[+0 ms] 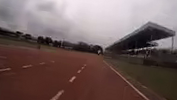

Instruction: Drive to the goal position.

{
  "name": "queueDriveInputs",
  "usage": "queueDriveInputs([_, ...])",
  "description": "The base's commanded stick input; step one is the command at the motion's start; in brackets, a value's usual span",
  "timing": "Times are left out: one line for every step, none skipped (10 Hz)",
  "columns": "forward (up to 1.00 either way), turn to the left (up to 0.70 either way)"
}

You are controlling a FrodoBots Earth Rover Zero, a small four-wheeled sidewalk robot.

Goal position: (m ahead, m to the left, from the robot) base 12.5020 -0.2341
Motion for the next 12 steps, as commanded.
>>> queueDriveInputs([0.70,0.00])
queueDriveInputs([0.70,0.00])
queueDriveInputs([0.70,0.00])
queueDriveInputs([0.70,0.00])
queueDriveInputs([0.70,0.00])
queueDriveInputs([0.70,0.00])
queueDriveInputs([0.70,0.00])
queueDriveInputs([0.70,0.00])
queueDriveInputs([0.70,0.00])
queueDriveInputs([0.70,0.00])
queueDriveInputs([0.70,0.00])
queueDriveInputs([0.70,0.00])
